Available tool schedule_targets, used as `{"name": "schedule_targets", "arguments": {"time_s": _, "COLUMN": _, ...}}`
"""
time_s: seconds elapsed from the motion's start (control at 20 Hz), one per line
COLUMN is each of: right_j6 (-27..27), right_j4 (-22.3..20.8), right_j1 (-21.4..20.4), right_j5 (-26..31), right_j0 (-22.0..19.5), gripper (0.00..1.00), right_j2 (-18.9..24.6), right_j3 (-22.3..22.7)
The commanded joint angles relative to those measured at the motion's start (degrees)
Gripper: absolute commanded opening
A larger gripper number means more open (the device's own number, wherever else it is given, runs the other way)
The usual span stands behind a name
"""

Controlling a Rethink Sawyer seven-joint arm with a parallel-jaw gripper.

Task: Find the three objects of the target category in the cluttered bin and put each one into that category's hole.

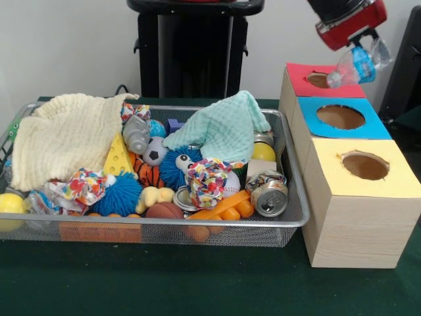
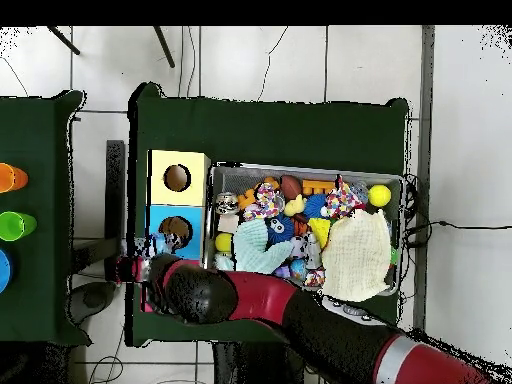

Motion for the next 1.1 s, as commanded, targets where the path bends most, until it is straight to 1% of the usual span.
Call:
{"name": "schedule_targets", "arguments": {"time_s": 0.05, "right_j6": 20.5, "right_j4": 2.9, "right_j1": -0.6, "right_j5": -5.3, "right_j0": -1.1, "gripper": 0.0, "right_j2": 8.4, "right_j3": 2.5}}
{"name": "schedule_targets", "arguments": {"time_s": 0.2, "right_j6": 20.9, "right_j4": 1.8, "right_j1": -0.1, "right_j5": -5.5, "right_j0": -0.9, "gripper": 0.0, "right_j2": 7.6, "right_j3": 1.9}}
{"name": "schedule_targets", "arguments": {"time_s": 0.35, "right_j6": 18.6, "right_j4": -1.1, "right_j1": 3.6, "right_j5": -6.4, "right_j0": -0.8, "gripper": 0.0, "right_j2": 5.4, "right_j3": 0.2}}
{"name": "schedule_targets", "arguments": {"time_s": 0.55, "right_j6": 16.4, "right_j4": -4.7, "right_j1": 9.6, "right_j5": -8.5, "right_j0": -1.4, "gripper": 0.0, "right_j2": 4.5, "right_j3": -1.6}}
{"name": "schedule_targets", "arguments": {"time_s": 0.8, "right_j6": 13.4, "right_j4": -9.2, "right_j1": 15.6, "right_j5": -9.7, "right_j0": -1.8, "gripper": 0.0, "right_j2": 2.3, "right_j3": -4.3}}
{"name": "schedule_targets", "arguments": {"time_s": 1.05, "right_j6": 12.3, "right_j4": -12.7, "right_j1": 20.3, "right_j5": -9.9, "right_j0": -2.2, "gripper": 0.0, "right_j2": 1.6, "right_j3": -7.3}}
{"name": "schedule_targets", "arguments": {"time_s": 1.1, "right_j6": 12.4, "right_j4": -13.0, "right_j1": 20.6, "right_j5": -10.0, "right_j0": -2.1, "gripper": 0.0, "right_j2": 1.6, "right_j3": -7.6}}
